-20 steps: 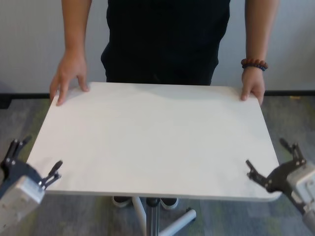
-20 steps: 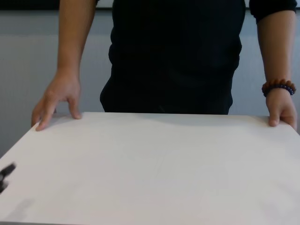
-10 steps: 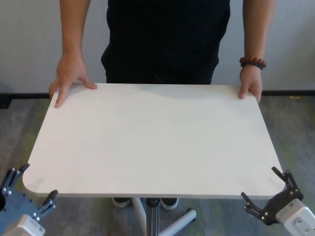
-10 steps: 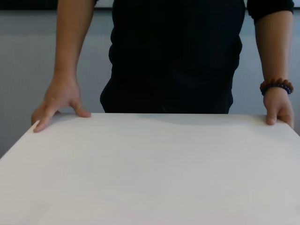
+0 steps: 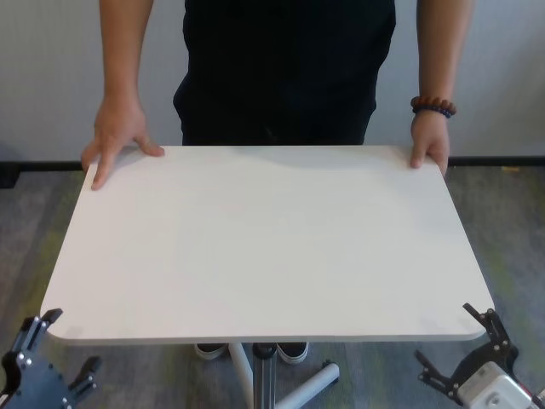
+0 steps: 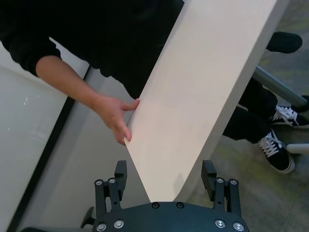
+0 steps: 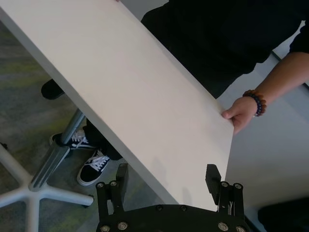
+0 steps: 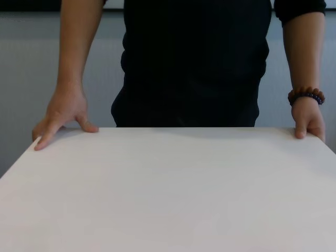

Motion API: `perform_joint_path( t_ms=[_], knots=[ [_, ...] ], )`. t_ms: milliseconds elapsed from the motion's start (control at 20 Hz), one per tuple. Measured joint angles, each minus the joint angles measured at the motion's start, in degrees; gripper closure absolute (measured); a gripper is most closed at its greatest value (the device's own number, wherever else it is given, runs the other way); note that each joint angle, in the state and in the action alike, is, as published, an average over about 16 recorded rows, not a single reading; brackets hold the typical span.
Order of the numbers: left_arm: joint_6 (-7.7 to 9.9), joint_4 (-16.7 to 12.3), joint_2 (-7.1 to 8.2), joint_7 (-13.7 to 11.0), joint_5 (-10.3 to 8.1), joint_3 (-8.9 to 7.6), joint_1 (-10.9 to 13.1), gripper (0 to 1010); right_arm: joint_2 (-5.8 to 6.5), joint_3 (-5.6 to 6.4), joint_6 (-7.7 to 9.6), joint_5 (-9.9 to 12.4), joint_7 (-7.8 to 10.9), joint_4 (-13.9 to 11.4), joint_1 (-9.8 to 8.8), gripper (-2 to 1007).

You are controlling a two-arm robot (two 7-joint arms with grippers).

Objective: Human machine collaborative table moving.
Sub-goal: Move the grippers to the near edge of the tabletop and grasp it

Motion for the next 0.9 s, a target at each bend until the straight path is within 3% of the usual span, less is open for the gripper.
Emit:
perform_joint_path(
  t_ms=[450, 900],
  knots=[
    [4.15, 4.14, -3.70, -0.99, 8.73, 2.99, -3.93, 13, -1.98, -1.26, 2.16, -2.71, 1.98, 2.31, 1.85, 2],
    [7.56, 9.96, -8.78, -2.04, 14.93, 5.37, -9.27, 13, -4.44, -2.64, 3.26, -6.61, 3.00, 6.05, 4.86, 2]
  ],
)
